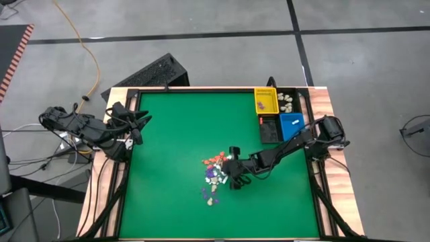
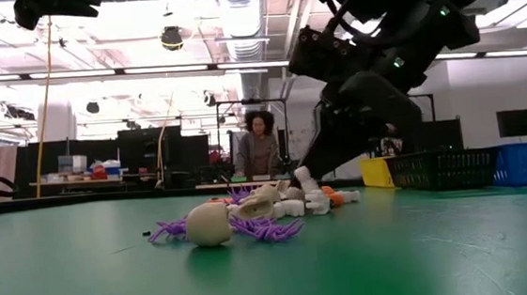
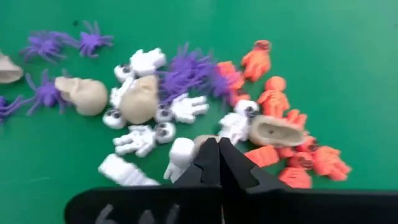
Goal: Sort Halloween decoration
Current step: Put the gray skull toy into the top black basket
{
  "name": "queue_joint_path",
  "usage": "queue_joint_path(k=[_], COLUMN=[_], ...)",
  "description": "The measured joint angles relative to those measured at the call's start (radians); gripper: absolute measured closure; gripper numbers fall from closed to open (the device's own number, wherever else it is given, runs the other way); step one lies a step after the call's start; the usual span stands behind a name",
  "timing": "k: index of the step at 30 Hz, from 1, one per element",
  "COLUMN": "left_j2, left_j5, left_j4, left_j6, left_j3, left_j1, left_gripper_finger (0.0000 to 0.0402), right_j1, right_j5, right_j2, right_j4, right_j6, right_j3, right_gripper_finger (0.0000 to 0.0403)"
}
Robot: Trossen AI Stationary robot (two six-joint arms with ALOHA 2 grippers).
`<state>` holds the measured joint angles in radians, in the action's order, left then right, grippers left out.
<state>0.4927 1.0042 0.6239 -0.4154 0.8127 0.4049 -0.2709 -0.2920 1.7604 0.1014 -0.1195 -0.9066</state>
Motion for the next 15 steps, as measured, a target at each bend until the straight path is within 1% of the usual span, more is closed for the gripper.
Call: queue_joint_path(k=[11,15], left_j2=[0.0,0.0], left_j5=[0.001,0.002], left_j4=[0.015,0.015], left_j6=[0.0,0.0], left_j3=[0.0,0.0], left_j1=[0.0,0.0], left_gripper_finger=[0.0288,0.0288], right_j1=[0.023,0.023], right_j5=[-0.009,0.044], right_j2=[-0.065,-0.065], right_j4=[-0.014,-0.017], right_j6=[0.019,0.026], right_j3=[-0.003,-0.003], right_gripper_finger=[0.0394,0.0382])
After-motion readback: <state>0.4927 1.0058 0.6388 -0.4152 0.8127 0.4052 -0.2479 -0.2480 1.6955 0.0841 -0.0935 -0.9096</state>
